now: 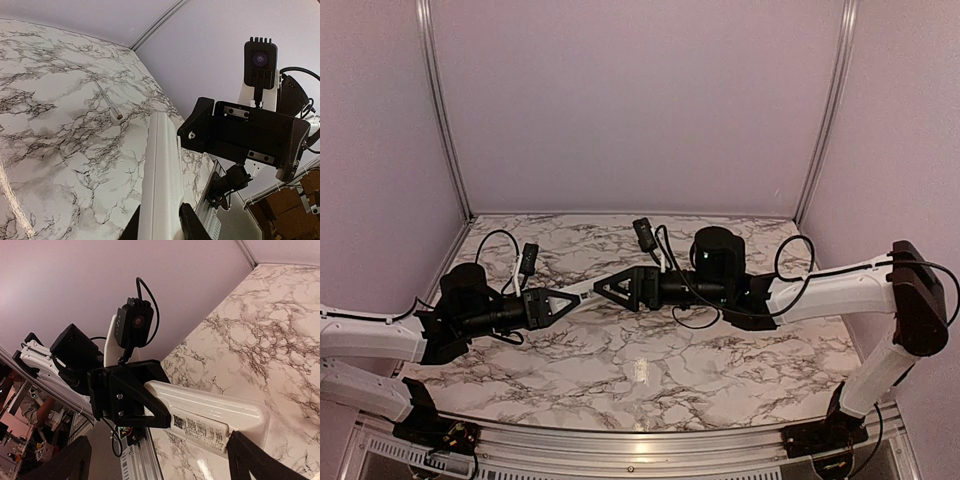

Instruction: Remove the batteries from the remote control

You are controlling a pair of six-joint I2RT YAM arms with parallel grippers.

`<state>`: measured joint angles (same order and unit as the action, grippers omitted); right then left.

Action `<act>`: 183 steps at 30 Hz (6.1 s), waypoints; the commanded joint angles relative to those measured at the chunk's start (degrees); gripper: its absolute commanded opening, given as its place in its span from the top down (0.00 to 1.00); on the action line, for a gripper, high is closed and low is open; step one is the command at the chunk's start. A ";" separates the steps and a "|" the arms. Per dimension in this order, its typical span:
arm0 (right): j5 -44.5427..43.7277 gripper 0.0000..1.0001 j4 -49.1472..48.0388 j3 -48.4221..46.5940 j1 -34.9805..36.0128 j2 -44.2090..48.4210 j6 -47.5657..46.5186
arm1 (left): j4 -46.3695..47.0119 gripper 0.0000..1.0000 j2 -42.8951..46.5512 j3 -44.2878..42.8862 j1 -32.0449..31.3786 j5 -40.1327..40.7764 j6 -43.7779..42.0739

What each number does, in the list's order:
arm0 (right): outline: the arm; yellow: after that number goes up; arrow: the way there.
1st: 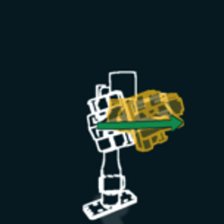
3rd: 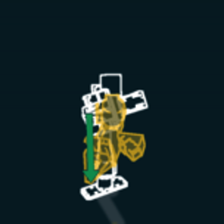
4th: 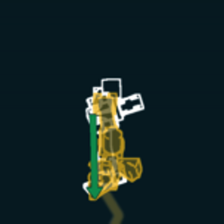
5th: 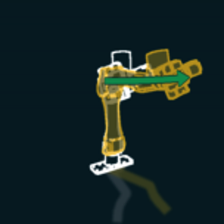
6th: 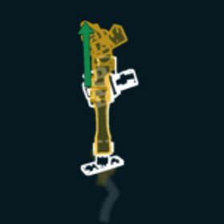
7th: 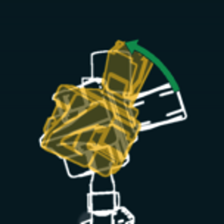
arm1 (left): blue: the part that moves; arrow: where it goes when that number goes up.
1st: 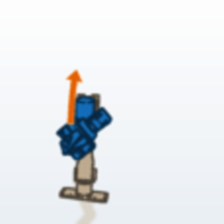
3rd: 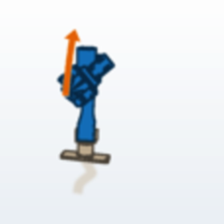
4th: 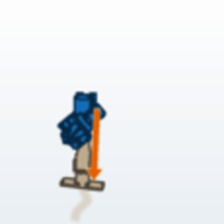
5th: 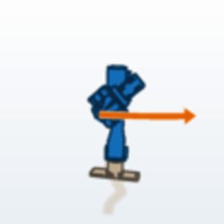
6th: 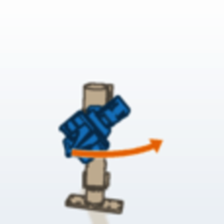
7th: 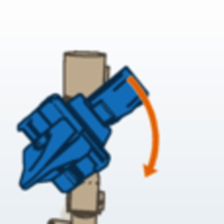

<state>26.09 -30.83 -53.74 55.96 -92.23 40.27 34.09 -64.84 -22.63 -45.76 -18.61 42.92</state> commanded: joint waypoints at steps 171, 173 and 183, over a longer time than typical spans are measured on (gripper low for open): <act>-34.43 0.06 31.67 -0.59 5.26 0.53 -13.22 | -11.65 1.00 0.51 -5.40 -2.02 23.00 -9.50; -38.26 0.05 35.55 -1.49 6.48 -0.17 -13.36 | -11.93 1.00 -0.78 -5.89 -1.97 22.71 -9.18; -48.48 0.02 41.51 2.13 7.58 3.39 -10.84 | -7.37 1.00 -12.03 -8.69 -1.97 12.35 -6.51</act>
<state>-15.92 6.72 -52.97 63.35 -91.92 28.23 23.75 -72.84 -28.84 -47.72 -0.86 35.40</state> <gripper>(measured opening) 0.976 0.214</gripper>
